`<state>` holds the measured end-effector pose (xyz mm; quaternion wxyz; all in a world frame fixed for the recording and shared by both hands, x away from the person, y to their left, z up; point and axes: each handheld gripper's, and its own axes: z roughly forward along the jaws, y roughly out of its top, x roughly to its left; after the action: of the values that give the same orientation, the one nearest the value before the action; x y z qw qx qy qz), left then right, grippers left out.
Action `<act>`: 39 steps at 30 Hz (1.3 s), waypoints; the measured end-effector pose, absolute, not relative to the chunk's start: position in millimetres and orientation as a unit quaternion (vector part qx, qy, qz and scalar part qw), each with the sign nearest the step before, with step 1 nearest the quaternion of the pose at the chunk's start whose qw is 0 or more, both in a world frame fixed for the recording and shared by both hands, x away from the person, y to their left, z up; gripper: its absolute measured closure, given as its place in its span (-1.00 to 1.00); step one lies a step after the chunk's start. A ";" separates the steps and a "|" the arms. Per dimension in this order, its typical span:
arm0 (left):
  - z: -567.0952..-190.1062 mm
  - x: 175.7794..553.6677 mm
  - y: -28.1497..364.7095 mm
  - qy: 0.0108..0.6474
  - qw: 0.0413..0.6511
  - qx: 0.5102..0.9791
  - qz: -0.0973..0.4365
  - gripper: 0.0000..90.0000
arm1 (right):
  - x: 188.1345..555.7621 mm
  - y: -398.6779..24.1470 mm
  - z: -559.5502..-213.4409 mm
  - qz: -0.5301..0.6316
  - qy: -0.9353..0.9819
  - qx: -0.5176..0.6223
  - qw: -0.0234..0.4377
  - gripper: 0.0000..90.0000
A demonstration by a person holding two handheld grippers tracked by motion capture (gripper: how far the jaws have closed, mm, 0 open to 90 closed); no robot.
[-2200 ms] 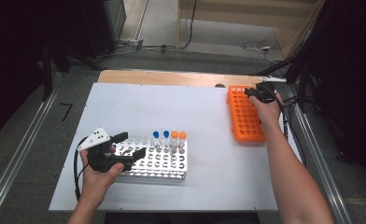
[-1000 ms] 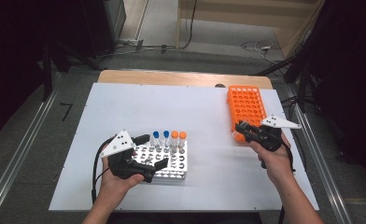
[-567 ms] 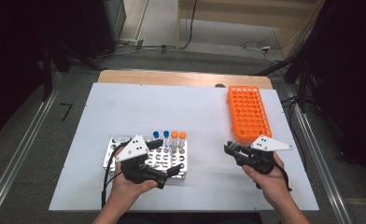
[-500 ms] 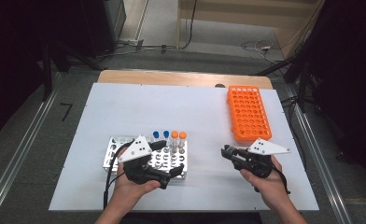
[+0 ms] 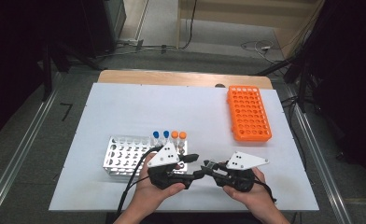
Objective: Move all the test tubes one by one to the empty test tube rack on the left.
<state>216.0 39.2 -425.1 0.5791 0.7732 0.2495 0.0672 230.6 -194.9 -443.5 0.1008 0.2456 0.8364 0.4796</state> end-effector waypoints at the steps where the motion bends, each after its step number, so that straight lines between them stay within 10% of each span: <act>1: -425.2 216.2 36.4 0.249 0.578 0.774 0.068 0.11 | 230.1 -192.6 -444.2 0.479 0.838 0.242 0.100 0.63; 12: -427.1 218.0 27.8 0.251 0.567 0.782 0.070 0.62 | 224.4 -181.3 -445.8 0.471 0.848 0.228 0.090 0.62; 28: -423.3 215.2 31.4 0.247 0.571 0.777 0.098 0.71 | 224.3 -182.2 -442.8 0.481 0.842 0.231 0.081 0.59; 39: -405.7 218.8 61.5 0.267 0.587 0.754 0.123 0.71 | 234.4 -210.4 -445.1 0.505 0.820 0.256 0.084 -0.69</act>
<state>218.8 61.5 -405.7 0.5869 0.7544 0.2669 0.1230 234.4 -210.4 -445.1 0.0837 0.2564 0.8199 0.5050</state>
